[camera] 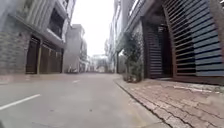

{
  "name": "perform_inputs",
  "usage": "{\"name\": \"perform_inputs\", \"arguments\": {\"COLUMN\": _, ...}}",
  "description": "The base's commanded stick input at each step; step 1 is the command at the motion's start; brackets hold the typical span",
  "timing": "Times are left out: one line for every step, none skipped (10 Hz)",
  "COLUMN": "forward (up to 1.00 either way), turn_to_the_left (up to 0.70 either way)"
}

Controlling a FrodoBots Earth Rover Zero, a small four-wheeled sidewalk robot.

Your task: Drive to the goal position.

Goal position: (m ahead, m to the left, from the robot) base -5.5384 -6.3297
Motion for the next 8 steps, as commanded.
{"name": "perform_inputs", "arguments": {"forward": 0.50, "turn_to_the_left": 0.00}}
{"name": "perform_inputs", "arguments": {"forward": 0.50, "turn_to_the_left": 0.00}}
{"name": "perform_inputs", "arguments": {"forward": 0.50, "turn_to_the_left": 0.00}}
{"name": "perform_inputs", "arguments": {"forward": 0.50, "turn_to_the_left": 0.00}}
{"name": "perform_inputs", "arguments": {"forward": 0.50, "turn_to_the_left": 0.00}}
{"name": "perform_inputs", "arguments": {"forward": 0.50, "turn_to_the_left": 0.00}}
{"name": "perform_inputs", "arguments": {"forward": 0.50, "turn_to_the_left": 0.00}}
{"name": "perform_inputs", "arguments": {"forward": 0.50, "turn_to_the_left": 0.00}}
